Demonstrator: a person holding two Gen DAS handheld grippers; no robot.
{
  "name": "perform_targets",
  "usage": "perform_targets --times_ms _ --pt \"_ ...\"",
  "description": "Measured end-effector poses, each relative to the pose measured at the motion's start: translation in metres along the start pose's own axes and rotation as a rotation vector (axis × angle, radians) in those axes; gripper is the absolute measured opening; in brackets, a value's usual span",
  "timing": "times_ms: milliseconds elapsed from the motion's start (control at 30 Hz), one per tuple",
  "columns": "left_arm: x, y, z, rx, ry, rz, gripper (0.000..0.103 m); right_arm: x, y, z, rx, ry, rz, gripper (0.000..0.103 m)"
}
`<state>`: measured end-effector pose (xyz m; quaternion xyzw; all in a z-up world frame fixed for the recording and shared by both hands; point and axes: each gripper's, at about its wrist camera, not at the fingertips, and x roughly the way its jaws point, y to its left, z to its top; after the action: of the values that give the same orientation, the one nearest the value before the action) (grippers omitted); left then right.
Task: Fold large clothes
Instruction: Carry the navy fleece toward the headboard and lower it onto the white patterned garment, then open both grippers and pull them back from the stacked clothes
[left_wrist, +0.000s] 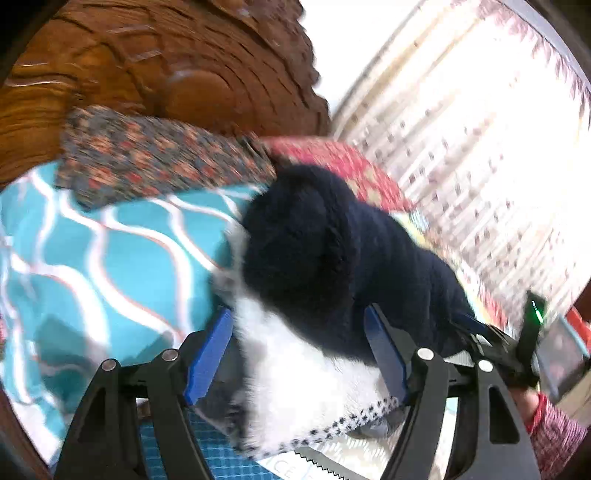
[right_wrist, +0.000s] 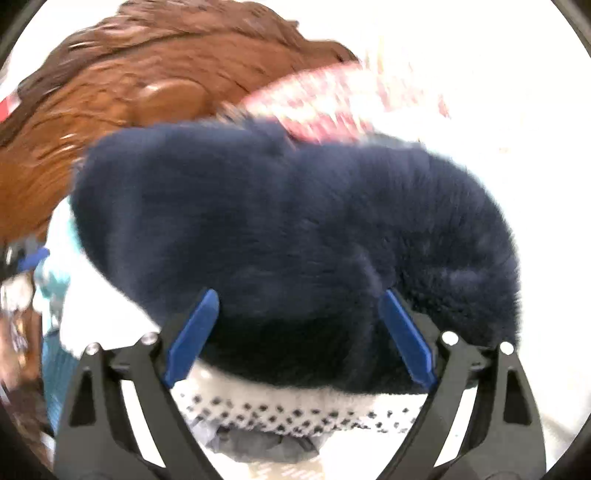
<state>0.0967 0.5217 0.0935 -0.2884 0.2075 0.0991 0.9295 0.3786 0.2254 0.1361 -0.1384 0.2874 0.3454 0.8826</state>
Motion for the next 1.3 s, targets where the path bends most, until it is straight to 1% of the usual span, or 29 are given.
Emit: perform_targets --times_ms 33,100,133,167,233,267,333,367,400,433,467,500,567,633,667,733,800,833,900,933,1000,1033,1100,1133,1167,1200,1233,1267,1300 --pt "-0.001 -0.003 0.0 -0.007 -0.006 0.001 0.074 -0.015 0.019 0.002 -0.099 -0.051 -0.017 0.096" --pt "0.001 -0.007 0.016 -0.031 -0.016 0.011 0.074 -0.026 0.054 0.002 -0.262 -0.106 -0.035 0.098" --pt "0.004 -0.013 0.023 -0.041 -0.02 0.007 0.076 -0.026 0.075 0.002 -0.352 -0.113 -0.038 0.098" --pt "0.008 -0.019 0.034 -0.051 -0.028 -0.011 0.081 -0.017 0.092 0.009 -0.411 -0.109 -0.027 0.098" --pt "0.024 -0.041 0.051 -0.024 -0.026 -0.03 0.089 -0.003 0.119 0.008 -0.479 -0.085 -0.01 0.098" --pt "0.035 -0.048 0.053 0.002 -0.009 -0.033 0.09 0.012 0.129 0.007 -0.503 -0.047 -0.014 0.098" --pt "0.062 -0.058 0.055 0.056 0.064 0.002 0.09 0.054 0.139 0.006 -0.572 0.054 -0.134 0.098" --pt "0.083 -0.06 0.054 0.068 0.125 0.041 0.083 0.066 0.137 0.003 -0.579 0.1 -0.181 0.084" --pt "0.1 -0.059 0.05 0.063 0.207 0.06 0.067 0.075 0.132 0.002 -0.572 0.14 -0.207 0.04" --pt "0.107 -0.056 0.046 0.041 0.268 0.028 0.043 0.077 0.128 0.004 -0.558 0.165 -0.218 0.028" --pt "0.101 -0.055 0.041 0.02 0.277 -0.013 0.033 0.065 0.123 0.01 -0.513 0.15 -0.182 0.02" --pt "0.089 -0.056 0.037 0.019 0.251 -0.054 0.03 0.05 0.119 0.014 -0.489 0.116 -0.154 0.018" --pt "0.061 -0.058 0.024 0.035 0.214 -0.11 0.029 0.021 0.115 0.017 -0.506 0.056 -0.147 0.018" --pt "0.039 -0.052 0.007 -0.021 0.219 -0.164 0.029 -0.006 0.107 0.01 -0.494 0.034 -0.103 0.018" --pt "0.035 -0.05 -0.002 -0.032 0.225 -0.16 0.029 -0.01 0.104 0.004 -0.497 0.044 -0.085 0.018" --pt "0.039 -0.048 -0.021 -0.023 0.246 -0.086 0.029 -0.005 0.103 -0.013 -0.514 0.087 -0.069 0.025" --pt "0.054 -0.042 -0.043 -0.02 0.311 0.007 0.029 0.018 0.111 -0.037 -0.543 0.167 -0.065 0.048" --pt "0.056 -0.042 -0.047 -0.017 0.327 0.022 0.029 0.026 0.116 -0.046 -0.566 0.191 -0.081 0.052" --pt "0.039 -0.044 -0.052 -0.004 0.292 0.045 0.03 0.025 0.13 -0.054 -0.607 0.176 -0.12 0.067" --pt "0.028 -0.046 -0.053 0.001 0.267 0.046 0.032 0.02 0.132 -0.054 -0.6 0.16 -0.115 0.069" --pt "-0.012 -0.051 -0.058 0.005 0.174 0.054 0.034 -0.013 0.132 -0.05 -0.532 0.102 -0.068 0.08" --pt "-0.033 -0.055 -0.066 0.02 0.125 0.071 0.035 -0.031 0.128 -0.05 -0.479 0.082 -0.043 0.081" --pt "-0.063 -0.064 -0.084 0.061 0.072 0.091 0.042 -0.063 0.118 -0.056 -0.365 0.061 0.022 0.082" --pt "-0.075 -0.069 -0.094 0.083 0.056 0.1 0.049 -0.08 0.111 -0.063 -0.296 0.052 0.056 0.083" --pt "-0.092 -0.076 -0.113 0.112 0.035 0.121 0.059 -0.099 0.102 -0.074 -0.21 0.045 0.089 0.085" --pt "-0.098 -0.077 -0.121 0.124 0.025 0.135 0.065 -0.118 0.095 -0.09 -0.129 0.038 0.108 0.086" --pt "-0.11 -0.081 -0.134 0.143 0.009 0.155 0.075 -0.136 0.101 -0.108 -0.074 0.033 0.113 0.086" --pt "-0.121 -0.086 -0.149 0.165 -0.008 0.176 0.08 -0.154 0.095 -0.126 0.001 0.032 0.111 0.086" --pt "-0.131 -0.093 -0.164 0.187 -0.019 0.192 0.082 -0.168 0.093 -0.144 0.061 0.034 0.098 0.086"
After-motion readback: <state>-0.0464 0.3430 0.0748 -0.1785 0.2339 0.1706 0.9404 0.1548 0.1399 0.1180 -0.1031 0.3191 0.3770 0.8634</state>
